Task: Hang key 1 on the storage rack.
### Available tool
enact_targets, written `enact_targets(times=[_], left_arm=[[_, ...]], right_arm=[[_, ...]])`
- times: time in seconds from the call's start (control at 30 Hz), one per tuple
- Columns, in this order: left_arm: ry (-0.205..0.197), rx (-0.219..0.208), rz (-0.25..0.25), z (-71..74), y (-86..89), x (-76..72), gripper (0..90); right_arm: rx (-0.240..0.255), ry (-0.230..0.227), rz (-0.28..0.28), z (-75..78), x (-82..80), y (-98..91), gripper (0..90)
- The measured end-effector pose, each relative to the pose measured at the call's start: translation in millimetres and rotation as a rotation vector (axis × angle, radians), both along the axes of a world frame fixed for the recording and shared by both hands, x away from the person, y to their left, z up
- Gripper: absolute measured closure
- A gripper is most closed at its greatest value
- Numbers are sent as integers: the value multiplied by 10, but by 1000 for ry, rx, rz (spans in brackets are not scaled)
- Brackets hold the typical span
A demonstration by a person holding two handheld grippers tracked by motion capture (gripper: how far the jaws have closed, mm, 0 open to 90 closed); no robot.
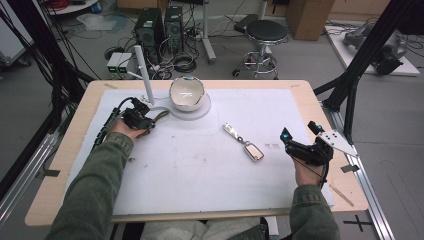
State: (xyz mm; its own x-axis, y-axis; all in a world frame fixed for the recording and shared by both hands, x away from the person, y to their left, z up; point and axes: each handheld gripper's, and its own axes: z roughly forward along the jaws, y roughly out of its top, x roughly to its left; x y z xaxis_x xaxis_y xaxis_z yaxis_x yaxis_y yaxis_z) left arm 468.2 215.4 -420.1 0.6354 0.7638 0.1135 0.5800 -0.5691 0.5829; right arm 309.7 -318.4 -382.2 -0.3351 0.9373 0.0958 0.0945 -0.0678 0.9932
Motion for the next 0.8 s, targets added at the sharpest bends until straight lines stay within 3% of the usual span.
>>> enact_targets(times=[0.27, 0.53, 0.63, 0.8], left_arm=[[-11, -20, 24, 128, 117, -40, 787], [-14, -75, 78, 290, 306, -62, 786], [-17, -65, 82, 364, 362, -64, 786], [-5, -100, 84, 473, 442, -56, 786]], right_arm=[[2, 1, -2, 2, -6, -3, 6], [4, -1, -2, 1, 1, -2, 6], [2, -1, -1, 1, 3, -2, 7], [2, 0, -2, 1, 3, 0, 6]])
